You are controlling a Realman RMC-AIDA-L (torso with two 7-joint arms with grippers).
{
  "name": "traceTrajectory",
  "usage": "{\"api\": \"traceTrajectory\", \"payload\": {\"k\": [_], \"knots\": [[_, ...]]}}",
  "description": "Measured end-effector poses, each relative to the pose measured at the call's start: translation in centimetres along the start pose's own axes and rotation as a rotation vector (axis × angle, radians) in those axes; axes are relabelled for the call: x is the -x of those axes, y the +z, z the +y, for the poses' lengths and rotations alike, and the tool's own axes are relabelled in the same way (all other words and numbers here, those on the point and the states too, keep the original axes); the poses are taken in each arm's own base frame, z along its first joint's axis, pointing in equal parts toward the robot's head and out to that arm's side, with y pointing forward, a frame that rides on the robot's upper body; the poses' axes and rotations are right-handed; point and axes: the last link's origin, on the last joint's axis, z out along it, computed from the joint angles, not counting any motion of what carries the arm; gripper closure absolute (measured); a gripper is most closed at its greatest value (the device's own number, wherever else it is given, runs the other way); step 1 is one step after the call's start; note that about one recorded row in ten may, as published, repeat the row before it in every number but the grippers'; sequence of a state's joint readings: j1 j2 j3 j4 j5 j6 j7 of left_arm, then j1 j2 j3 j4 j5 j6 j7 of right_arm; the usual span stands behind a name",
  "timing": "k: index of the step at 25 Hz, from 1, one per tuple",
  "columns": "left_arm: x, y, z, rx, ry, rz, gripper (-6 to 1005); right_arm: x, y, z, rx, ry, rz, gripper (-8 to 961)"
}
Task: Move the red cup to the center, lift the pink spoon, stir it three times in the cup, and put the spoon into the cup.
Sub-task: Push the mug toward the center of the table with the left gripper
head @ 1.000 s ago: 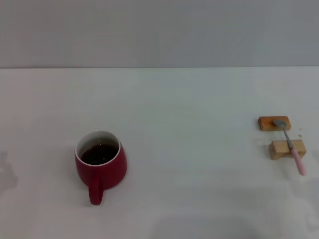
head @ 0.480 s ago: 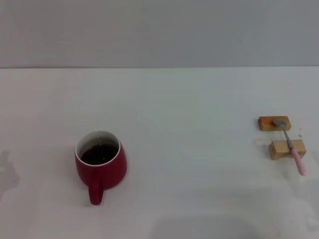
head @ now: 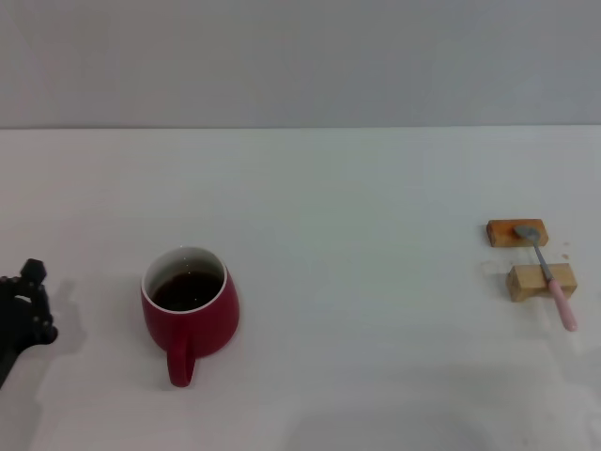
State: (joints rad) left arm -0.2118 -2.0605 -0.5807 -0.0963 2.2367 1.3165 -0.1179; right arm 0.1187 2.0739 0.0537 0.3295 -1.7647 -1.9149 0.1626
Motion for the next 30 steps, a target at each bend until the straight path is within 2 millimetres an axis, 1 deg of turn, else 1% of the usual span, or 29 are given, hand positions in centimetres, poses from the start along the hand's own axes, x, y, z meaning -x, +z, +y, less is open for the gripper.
{"api": "traceTrajectory", "payload": {"k": [1, 6, 15, 30], "knots": [[0.0, 0.0, 0.0, 0.000, 0.000, 0.000, 1001, 0.0, 0.0, 0.0, 0.000, 0.000, 0.000, 218], [-0.1, 0.9, 1.2, 0.066, 0.009, -0.009, 1001, 0.3, -0.4, -0.2, -0.025, -0.006, -0.011, 219], [-0.3, 2.1, 2.8, 0.137, 0.008, -0.010, 1001, 0.3, -0.5, -0.4, -0.032, -0.013, -0.010, 219], [-0.3, 2.5, 4.4, 0.205, -0.002, -0.018, 1001, 0.3, -0.5, -0.4, -0.033, -0.013, -0.008, 220]]}}
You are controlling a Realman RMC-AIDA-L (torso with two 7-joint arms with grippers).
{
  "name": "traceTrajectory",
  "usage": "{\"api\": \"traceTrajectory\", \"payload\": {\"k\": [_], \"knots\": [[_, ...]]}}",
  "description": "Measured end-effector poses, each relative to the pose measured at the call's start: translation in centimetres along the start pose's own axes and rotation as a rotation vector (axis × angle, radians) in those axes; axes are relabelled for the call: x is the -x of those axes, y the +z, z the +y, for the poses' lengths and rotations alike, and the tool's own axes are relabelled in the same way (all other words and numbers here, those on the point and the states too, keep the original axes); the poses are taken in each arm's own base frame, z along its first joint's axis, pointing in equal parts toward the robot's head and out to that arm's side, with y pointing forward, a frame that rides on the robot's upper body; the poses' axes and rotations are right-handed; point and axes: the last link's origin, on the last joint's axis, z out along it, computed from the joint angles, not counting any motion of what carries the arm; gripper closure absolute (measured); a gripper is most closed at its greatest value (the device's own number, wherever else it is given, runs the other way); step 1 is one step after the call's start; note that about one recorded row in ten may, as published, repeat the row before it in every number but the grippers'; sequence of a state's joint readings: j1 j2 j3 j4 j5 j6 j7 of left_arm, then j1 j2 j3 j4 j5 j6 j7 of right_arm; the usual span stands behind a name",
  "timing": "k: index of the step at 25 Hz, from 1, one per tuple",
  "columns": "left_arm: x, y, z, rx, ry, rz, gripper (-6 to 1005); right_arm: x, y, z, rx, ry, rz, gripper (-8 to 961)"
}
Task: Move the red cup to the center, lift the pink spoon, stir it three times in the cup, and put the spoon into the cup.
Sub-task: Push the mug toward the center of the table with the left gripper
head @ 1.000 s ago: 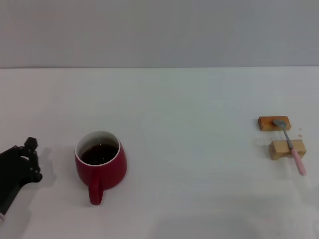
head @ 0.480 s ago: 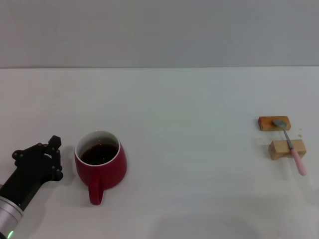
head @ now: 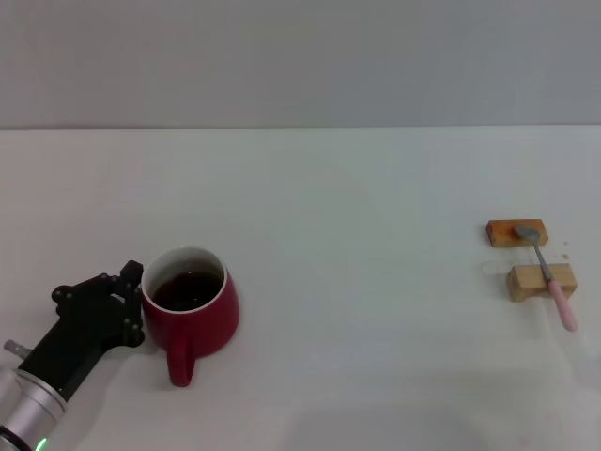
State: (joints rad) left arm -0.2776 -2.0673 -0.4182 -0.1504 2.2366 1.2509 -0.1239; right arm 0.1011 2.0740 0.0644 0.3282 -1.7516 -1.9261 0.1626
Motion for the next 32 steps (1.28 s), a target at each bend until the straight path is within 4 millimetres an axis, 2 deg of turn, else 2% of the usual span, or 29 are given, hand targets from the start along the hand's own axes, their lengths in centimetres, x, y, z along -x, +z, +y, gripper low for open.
{"api": "traceTrajectory", "payload": {"k": [3, 5, 14, 26, 32], "knots": [[0.0, 0.0, 0.0, 0.000, 0.000, 0.000, 1001, -0.1, 0.0, 0.0, 0.000, 0.000, 0.003, 220], [-0.2, 0.4, 0.8, 0.027, -0.013, 0.009, 1001, -0.1, 0.1, 0.0, 0.002, 0.001, 0.003, 220], [-0.5, 1.0, 2.2, 0.078, -0.026, 0.016, 1001, -0.1, 0.3, 0.0, 0.005, 0.002, 0.003, 218], [-0.1, 0.8, 1.6, 0.058, -0.014, -0.005, 1001, -0.3, 0.1, 0.2, 0.006, 0.006, 0.013, 219], [-0.3, 1.4, 2.2, 0.084, -0.014, -0.003, 1001, -0.3, 0.2, 0.2, 0.011, 0.000, 0.015, 218]]}}
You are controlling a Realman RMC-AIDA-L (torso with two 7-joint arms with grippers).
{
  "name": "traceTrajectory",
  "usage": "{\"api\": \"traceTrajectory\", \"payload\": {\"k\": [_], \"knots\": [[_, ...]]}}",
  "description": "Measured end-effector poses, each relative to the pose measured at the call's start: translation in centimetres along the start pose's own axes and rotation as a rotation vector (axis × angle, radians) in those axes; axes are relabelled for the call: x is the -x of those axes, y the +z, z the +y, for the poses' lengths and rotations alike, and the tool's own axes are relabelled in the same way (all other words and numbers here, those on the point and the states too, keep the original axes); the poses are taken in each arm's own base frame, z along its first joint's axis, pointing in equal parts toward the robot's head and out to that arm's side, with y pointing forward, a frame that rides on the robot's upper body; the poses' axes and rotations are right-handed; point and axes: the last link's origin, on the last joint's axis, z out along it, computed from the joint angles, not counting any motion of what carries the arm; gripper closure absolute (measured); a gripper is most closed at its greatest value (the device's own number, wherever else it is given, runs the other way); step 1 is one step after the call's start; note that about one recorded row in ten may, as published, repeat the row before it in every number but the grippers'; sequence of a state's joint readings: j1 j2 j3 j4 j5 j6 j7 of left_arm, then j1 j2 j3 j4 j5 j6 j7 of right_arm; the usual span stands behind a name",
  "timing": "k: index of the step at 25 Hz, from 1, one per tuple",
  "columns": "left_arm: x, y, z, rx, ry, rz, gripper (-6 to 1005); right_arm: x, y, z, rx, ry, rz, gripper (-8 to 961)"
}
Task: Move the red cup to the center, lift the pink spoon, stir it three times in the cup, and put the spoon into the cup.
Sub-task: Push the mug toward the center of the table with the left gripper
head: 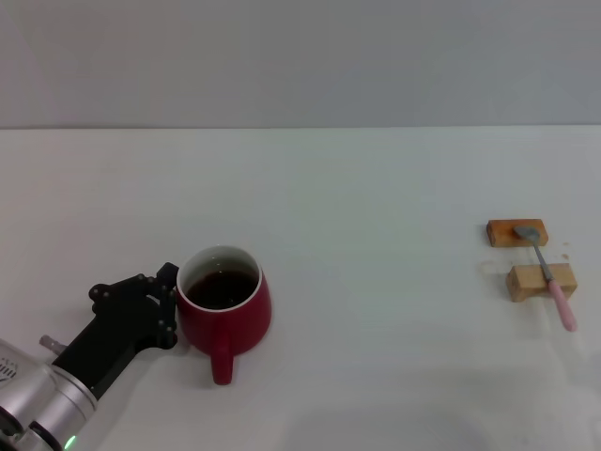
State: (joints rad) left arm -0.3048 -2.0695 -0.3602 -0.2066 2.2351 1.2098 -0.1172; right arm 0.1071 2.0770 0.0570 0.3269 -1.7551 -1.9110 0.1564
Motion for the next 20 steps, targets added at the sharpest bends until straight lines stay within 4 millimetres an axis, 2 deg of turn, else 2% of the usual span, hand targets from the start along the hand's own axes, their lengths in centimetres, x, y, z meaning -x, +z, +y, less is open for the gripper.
{"api": "traceTrajectory", "payload": {"k": [7, 12, 20], "knots": [[-0.3, 0.4, 0.8, 0.023, -0.012, 0.012, 1001, -0.1, -0.1, -0.2, 0.004, -0.007, 0.009, 218], [-0.5, 1.1, 2.1, 0.079, -0.020, 0.011, 1001, -0.1, 0.0, -0.2, 0.009, -0.005, 0.012, 219], [-0.3, 1.0, 2.0, 0.080, -0.004, 0.003, 1001, -0.2, -0.1, -0.2, 0.011, -0.005, 0.019, 219]]}}
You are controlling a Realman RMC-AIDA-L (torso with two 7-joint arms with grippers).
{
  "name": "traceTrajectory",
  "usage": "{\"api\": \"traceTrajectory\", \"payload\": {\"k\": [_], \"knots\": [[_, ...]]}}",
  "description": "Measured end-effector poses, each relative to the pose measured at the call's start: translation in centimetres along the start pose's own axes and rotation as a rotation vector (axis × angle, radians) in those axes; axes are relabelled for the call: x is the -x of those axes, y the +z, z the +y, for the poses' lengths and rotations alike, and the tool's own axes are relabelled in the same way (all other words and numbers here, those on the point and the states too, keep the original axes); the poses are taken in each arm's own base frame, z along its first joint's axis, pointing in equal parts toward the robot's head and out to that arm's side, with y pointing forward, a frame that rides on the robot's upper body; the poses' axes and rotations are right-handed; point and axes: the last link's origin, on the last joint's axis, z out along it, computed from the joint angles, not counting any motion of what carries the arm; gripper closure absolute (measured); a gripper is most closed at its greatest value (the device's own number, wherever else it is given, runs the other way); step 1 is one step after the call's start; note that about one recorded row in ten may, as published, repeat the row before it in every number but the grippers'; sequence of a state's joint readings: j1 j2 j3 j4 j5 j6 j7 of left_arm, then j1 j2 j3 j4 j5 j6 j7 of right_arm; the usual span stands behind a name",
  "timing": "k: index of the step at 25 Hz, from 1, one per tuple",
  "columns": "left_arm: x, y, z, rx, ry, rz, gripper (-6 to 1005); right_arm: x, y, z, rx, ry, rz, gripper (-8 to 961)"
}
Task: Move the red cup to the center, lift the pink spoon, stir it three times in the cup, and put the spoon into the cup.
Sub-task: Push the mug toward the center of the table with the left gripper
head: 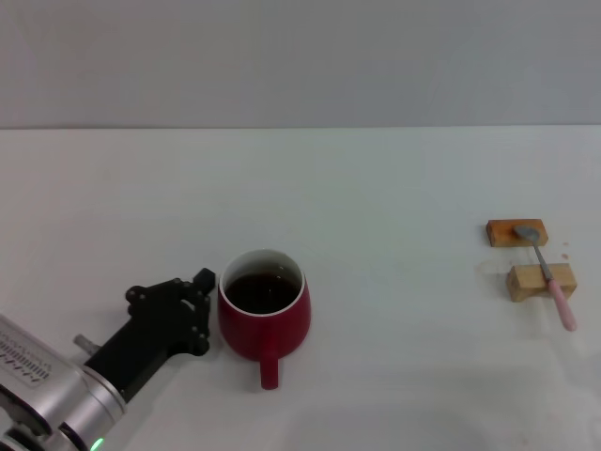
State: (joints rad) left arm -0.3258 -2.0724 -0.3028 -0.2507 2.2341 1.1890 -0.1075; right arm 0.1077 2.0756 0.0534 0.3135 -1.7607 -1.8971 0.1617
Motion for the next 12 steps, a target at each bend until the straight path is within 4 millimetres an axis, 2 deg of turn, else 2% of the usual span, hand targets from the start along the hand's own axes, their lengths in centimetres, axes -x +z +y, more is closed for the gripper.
{"api": "traceTrajectory", "payload": {"k": [5, 12], "knots": [[0.05, -0.15, -0.77, -0.026, 0.011, -0.004, 1001, 0.01, -0.16, -0.04, -0.007, -0.001, 0.002, 219], [-0.39, 0.57, -0.02, 0.003, 0.006, 0.012, 1001, 0.01, -0.15, -0.06, -0.004, -0.001, 0.003, 219]]}}
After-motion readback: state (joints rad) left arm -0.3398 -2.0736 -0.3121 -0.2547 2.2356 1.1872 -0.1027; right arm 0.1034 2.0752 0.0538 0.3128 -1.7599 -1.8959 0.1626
